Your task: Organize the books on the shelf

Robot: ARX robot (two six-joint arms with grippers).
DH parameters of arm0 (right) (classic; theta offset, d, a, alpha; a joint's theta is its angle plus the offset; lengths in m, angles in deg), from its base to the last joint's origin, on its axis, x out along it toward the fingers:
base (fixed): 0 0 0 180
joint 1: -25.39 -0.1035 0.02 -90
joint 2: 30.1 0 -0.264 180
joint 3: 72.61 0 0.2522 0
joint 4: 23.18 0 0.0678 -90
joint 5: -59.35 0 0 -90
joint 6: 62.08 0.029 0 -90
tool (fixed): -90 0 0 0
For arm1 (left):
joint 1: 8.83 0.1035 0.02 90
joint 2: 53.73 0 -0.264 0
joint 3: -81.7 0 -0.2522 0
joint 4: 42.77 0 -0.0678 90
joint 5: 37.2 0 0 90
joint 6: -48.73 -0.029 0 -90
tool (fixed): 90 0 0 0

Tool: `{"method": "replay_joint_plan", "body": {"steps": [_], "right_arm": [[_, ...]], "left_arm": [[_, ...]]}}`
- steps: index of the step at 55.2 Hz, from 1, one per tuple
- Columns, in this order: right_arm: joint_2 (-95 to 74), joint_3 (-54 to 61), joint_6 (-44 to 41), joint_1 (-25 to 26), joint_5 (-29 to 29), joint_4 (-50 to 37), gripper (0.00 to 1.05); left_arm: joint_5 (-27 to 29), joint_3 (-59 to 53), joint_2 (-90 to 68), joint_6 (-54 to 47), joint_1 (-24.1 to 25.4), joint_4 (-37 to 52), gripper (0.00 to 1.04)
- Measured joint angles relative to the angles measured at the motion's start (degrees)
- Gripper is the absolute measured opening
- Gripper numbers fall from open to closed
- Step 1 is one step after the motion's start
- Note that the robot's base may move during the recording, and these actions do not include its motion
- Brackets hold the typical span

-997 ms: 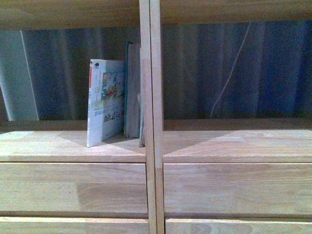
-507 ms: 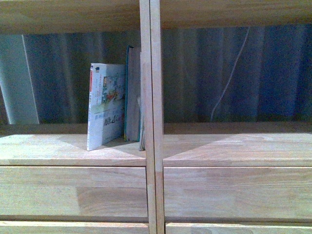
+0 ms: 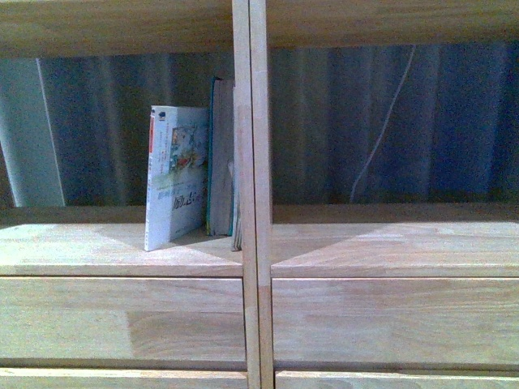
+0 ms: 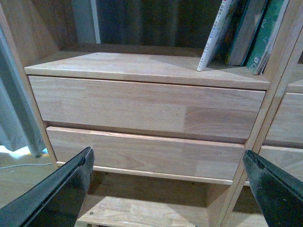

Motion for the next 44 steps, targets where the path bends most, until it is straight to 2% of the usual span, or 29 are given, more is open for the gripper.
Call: {"method": "replay_joint_plan", "body": {"steps": [44], "right_arm": [[0.00, 0.00, -0.02, 0.00, 0.00, 0.00, 0.98]], "left_arm": [[0.00, 0.00, 0.00, 0.00, 0.00, 0.00, 0.97]]}}
